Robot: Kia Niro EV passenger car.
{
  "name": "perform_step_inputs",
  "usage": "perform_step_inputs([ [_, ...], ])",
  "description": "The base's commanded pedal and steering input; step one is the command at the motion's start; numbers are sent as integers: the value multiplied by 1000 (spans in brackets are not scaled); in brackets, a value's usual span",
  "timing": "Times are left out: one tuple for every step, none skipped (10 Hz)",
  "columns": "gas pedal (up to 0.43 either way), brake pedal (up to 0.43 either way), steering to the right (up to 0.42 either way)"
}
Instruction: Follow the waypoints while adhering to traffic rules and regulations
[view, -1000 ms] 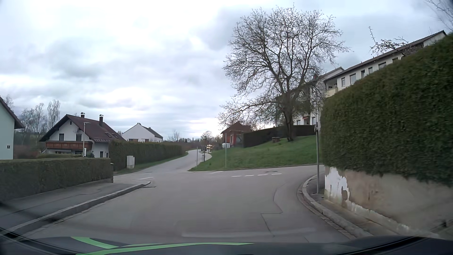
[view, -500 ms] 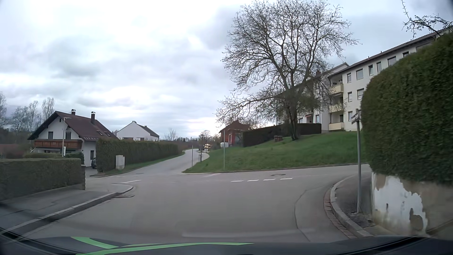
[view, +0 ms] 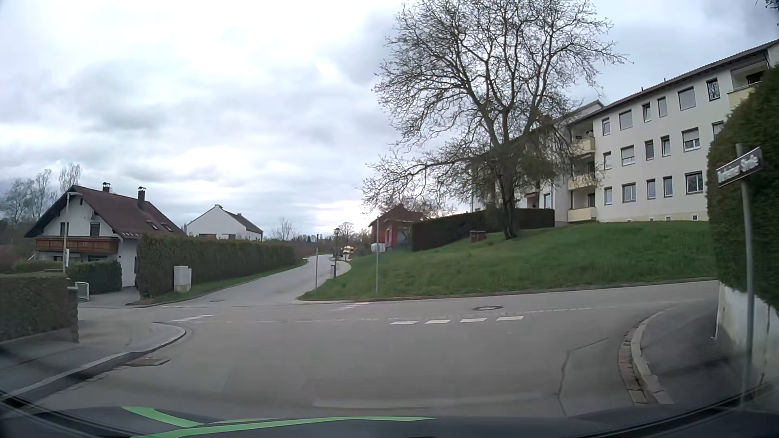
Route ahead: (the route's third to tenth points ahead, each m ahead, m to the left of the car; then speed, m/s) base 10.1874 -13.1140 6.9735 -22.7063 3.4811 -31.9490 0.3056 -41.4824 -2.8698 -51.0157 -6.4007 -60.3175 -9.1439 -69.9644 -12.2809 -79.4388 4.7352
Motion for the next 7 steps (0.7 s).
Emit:
perform_step_inputs([
  [0, 183, 83],
  [0, 183, 106],
  [0, 177, 121],
  [0, 171, 140],
  [0, 165, 164],
  [0, 159, 188],
  [0, 159, 208],
])
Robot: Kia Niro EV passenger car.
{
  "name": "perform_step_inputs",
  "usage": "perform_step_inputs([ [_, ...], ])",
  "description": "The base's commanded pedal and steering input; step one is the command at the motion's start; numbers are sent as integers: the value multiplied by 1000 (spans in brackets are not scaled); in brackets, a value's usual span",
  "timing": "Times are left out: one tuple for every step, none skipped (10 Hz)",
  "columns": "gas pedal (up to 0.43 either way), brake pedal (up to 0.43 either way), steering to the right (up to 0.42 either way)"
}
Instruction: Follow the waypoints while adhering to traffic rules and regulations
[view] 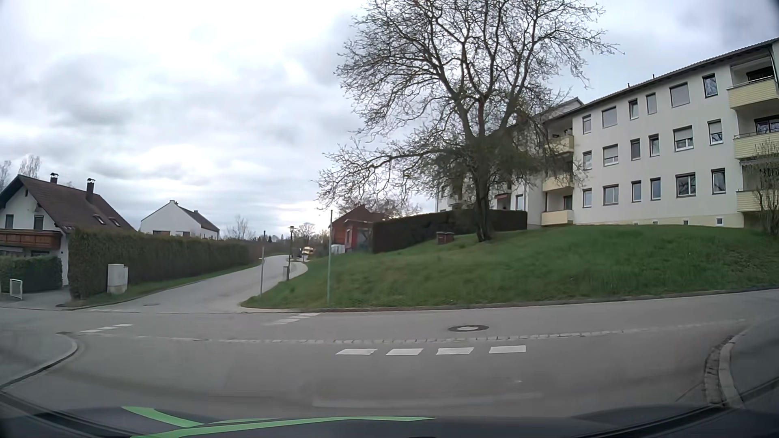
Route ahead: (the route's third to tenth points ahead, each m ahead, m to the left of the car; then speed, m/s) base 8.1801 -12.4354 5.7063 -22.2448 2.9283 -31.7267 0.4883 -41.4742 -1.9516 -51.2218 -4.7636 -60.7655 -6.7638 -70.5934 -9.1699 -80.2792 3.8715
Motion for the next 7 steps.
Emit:
perform_step_inputs([
  [0, 159, 232],
  [0, 152, 255],
  [0, 146, 276],
  [0, 140, 288],
  [0, 140, 302],
  [0, 122, 310],
  [0, 116, 312],
])
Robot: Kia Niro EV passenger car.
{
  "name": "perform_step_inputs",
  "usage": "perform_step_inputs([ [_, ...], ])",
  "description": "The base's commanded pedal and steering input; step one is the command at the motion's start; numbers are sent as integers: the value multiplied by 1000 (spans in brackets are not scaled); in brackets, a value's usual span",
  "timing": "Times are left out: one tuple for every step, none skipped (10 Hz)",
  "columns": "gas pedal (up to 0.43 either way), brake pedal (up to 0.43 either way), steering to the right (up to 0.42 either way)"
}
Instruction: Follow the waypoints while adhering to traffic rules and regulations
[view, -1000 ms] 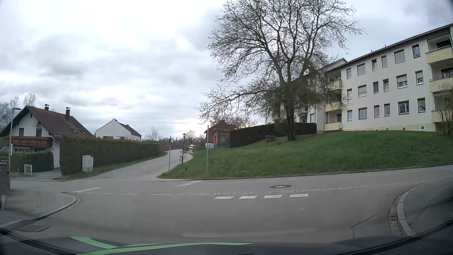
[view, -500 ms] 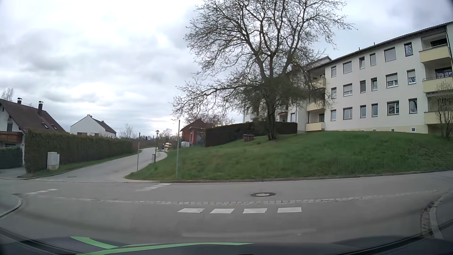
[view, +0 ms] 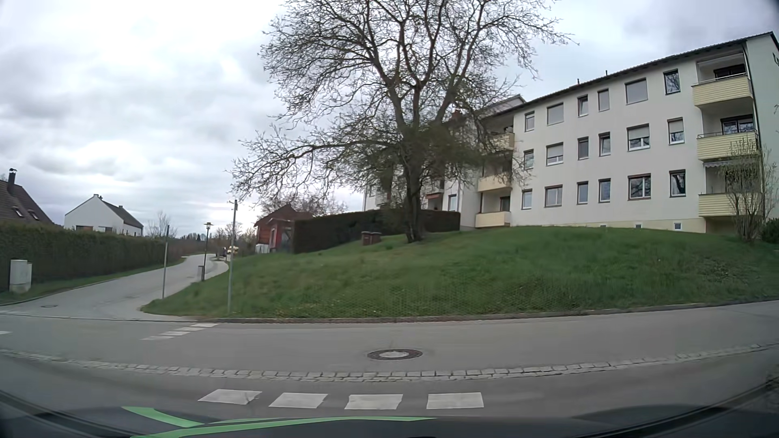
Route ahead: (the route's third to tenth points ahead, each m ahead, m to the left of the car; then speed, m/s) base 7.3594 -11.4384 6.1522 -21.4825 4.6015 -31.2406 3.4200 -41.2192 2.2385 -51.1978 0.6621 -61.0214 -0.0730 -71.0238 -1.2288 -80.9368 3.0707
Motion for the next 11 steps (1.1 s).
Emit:
perform_step_inputs([
  [0, 98, 313],
  [0, 98, 316],
  [0, 98, 322],
  [0, 98, 330],
  [0, 98, 342],
  [0, 98, 353],
  [0, 98, 359],
  [0, 104, 359],
  [0, 116, 363],
  [0, 128, 365],
  [0, 134, 364],
])
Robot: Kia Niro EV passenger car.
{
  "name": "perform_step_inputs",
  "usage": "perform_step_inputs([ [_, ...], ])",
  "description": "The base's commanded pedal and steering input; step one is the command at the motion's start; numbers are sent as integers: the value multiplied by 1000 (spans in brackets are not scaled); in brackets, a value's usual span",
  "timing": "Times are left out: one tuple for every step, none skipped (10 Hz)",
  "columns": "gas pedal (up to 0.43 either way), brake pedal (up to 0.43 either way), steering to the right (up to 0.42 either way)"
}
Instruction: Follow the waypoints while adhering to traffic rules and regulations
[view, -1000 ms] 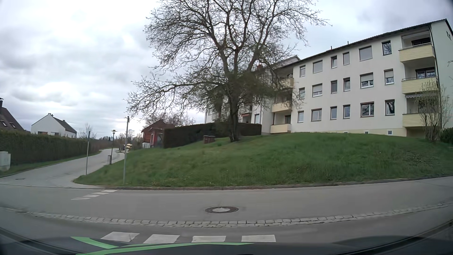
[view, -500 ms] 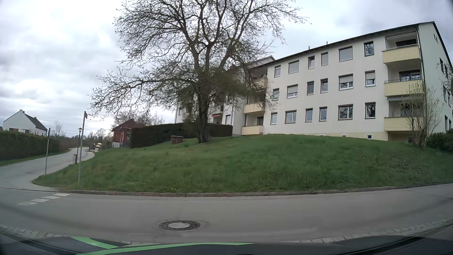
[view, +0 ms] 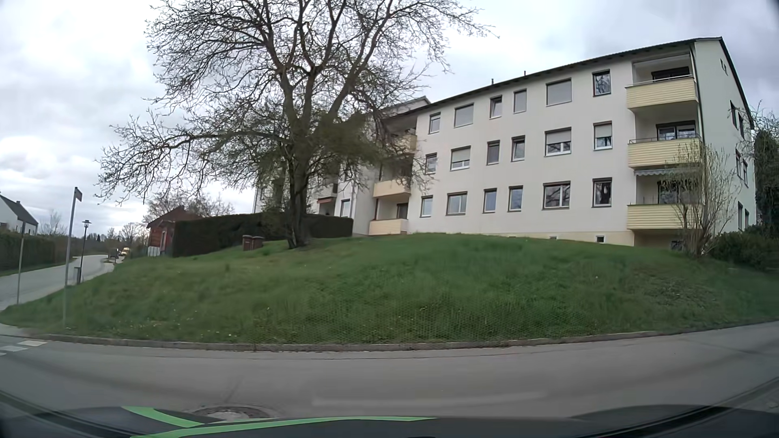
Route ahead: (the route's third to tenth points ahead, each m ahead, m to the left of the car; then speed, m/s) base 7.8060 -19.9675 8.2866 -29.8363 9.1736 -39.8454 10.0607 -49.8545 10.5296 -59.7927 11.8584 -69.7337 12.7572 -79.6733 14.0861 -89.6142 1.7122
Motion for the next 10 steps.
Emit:
perform_step_inputs([
  [0, 134, 364],
  [0, 134, 363],
  [0, 134, 361],
  [0, 116, 361],
  [0, 49, 361],
  [0, 0, 361],
  [0, 0, 361],
  [0, 0, 361],
  [0, 0, 361],
  [0, 0, 361],
])
